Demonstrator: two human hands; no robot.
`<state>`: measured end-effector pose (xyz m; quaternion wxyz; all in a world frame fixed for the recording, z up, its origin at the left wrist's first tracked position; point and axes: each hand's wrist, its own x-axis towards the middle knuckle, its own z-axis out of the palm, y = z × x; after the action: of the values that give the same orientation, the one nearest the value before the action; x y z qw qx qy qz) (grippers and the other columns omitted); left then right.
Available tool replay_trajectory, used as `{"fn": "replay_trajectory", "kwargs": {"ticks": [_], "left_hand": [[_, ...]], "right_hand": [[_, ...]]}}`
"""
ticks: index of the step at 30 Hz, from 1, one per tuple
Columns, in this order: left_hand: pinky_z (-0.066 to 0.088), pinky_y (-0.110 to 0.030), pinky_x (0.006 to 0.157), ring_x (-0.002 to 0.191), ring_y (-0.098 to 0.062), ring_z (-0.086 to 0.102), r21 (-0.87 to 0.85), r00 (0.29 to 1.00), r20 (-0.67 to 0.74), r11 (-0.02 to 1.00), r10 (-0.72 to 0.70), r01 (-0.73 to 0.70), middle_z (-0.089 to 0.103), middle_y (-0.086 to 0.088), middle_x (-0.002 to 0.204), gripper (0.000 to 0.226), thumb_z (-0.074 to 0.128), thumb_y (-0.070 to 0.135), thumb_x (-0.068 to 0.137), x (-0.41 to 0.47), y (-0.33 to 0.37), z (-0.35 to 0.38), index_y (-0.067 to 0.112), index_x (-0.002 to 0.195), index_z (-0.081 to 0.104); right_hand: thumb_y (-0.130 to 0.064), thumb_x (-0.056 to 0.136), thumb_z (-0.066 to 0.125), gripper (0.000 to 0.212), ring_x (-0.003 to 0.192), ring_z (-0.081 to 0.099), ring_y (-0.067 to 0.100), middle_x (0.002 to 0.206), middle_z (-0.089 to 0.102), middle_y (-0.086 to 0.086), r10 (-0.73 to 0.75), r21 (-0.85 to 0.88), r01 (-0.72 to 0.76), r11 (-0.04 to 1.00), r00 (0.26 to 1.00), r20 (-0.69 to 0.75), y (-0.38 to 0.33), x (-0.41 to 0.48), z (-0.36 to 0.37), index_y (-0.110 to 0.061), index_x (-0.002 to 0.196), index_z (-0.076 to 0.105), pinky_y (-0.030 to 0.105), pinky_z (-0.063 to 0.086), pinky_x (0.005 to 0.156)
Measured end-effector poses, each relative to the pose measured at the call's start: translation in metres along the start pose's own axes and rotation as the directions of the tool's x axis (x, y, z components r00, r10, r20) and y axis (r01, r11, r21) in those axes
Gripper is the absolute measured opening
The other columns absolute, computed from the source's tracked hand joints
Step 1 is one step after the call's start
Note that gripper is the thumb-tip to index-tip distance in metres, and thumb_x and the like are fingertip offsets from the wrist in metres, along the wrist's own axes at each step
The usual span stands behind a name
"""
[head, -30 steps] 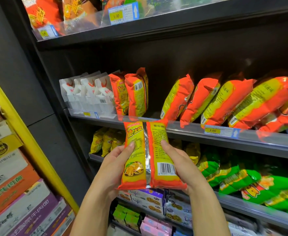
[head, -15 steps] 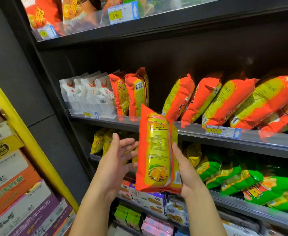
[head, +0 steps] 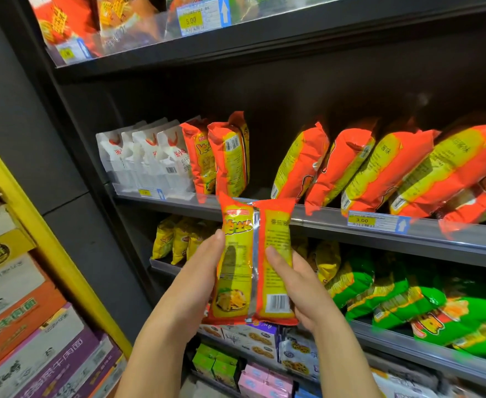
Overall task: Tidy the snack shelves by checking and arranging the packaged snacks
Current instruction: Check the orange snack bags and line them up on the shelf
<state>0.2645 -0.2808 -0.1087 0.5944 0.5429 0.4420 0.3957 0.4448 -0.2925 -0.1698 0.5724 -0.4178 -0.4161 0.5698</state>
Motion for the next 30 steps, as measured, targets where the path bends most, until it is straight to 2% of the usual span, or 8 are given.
{"fn": "replay_trajectory", "kwargs": {"ticks": [3,6,9,12,18,24,27,30], "left_hand": [[0.045,-0.056,0.113,0.137,-0.022,0.059,0.054,0.998,-0.051,0.998,-0.028,0.030,0.061,0.012,0.148,0.075,0.054,0.095,0.078,0.015,-0.018,-0.007,0.055,0.142,0.055],[0.050,-0.053,0.107,0.122,-0.023,0.071,0.032,0.993,-0.115,0.999,-0.027,0.031,0.074,0.006,0.132,0.058,0.050,0.087,0.088,0.013,-0.013,-0.002,0.049,0.128,0.068],[0.056,-0.049,0.101,0.102,-0.025,0.079,-0.096,0.981,-0.161,0.991,-0.109,0.094,0.081,-0.004,0.111,0.051,0.043,0.068,0.101,0.009,-0.014,-0.002,0.034,0.121,0.075],[0.057,-0.048,0.099,0.100,-0.026,0.079,-0.171,0.975,-0.188,0.982,-0.116,0.083,0.081,-0.007,0.110,0.056,0.044,0.066,0.100,0.009,-0.015,-0.001,0.027,0.126,0.074],[0.057,-0.041,0.084,0.095,-0.024,0.080,-0.249,0.981,-0.182,0.968,-0.072,0.025,0.081,-0.009,0.109,0.053,0.047,0.061,0.100,0.011,-0.014,0.006,0.021,0.122,0.074],[0.055,-0.054,0.103,0.121,-0.022,0.071,-0.017,0.985,-0.174,1.000,0.014,-0.017,0.072,-0.001,0.132,0.063,0.053,0.080,0.093,0.024,-0.021,0.006,0.035,0.136,0.065],[0.060,-0.058,0.095,0.112,-0.025,0.075,0.077,0.973,-0.227,0.997,0.034,-0.017,0.074,-0.004,0.126,0.063,0.065,0.074,0.091,0.037,-0.035,0.001,0.029,0.136,0.062],[0.063,-0.048,0.087,0.099,-0.018,0.078,0.038,0.924,-0.367,0.994,0.105,-0.098,0.078,0.003,0.111,0.035,0.063,0.057,0.101,0.032,-0.027,0.003,0.030,0.124,0.065]], "right_hand": [[-0.061,0.093,0.058,0.058,0.119,0.071,0.015,0.127,0.076,-0.006,0.009,-0.058,-0.008,0.998,1.000,0.026,-0.005,0.001,0.006,-0.029,0.141,0.058,0.047,0.052,0.110],[-0.064,0.099,0.043,0.058,0.125,0.068,0.019,0.131,0.074,0.000,-0.003,-0.049,0.004,0.999,1.000,0.029,-0.008,0.002,0.004,-0.027,0.138,0.064,0.050,0.048,0.114],[-0.065,0.096,0.037,0.066,0.099,0.068,0.033,0.121,0.074,0.017,-0.029,0.007,0.029,1.000,0.999,0.043,-0.014,0.003,-0.002,-0.018,0.133,0.067,0.043,0.059,0.091],[-0.061,0.096,0.042,0.065,0.090,0.063,0.026,0.110,0.071,0.017,-0.048,0.069,0.043,0.997,0.997,0.067,-0.014,0.003,-0.003,-0.012,0.130,0.068,0.037,0.057,0.077],[-0.044,0.092,0.062,0.048,0.108,0.067,0.026,0.127,0.071,0.021,-0.048,0.016,0.048,0.999,0.998,0.046,-0.004,0.005,0.003,-0.012,0.128,0.069,0.044,0.055,0.096],[-0.072,0.062,0.088,0.099,0.126,0.067,0.029,0.132,0.073,0.011,0.069,0.129,-0.087,0.988,0.988,0.137,0.008,0.011,0.007,-0.015,0.139,0.063,0.051,0.051,0.111],[-0.074,0.051,0.091,0.112,0.117,0.072,0.027,0.129,0.074,0.012,0.051,0.146,-0.079,0.986,0.981,0.187,0.009,0.009,0.010,-0.012,0.139,0.061,0.046,0.057,0.104],[-0.075,0.054,0.089,0.104,0.114,0.074,0.023,0.124,0.077,0.007,0.021,0.116,-0.035,0.993,0.992,0.123,0.010,0.010,0.012,-0.014,0.134,0.063,0.039,0.060,0.098]]}}
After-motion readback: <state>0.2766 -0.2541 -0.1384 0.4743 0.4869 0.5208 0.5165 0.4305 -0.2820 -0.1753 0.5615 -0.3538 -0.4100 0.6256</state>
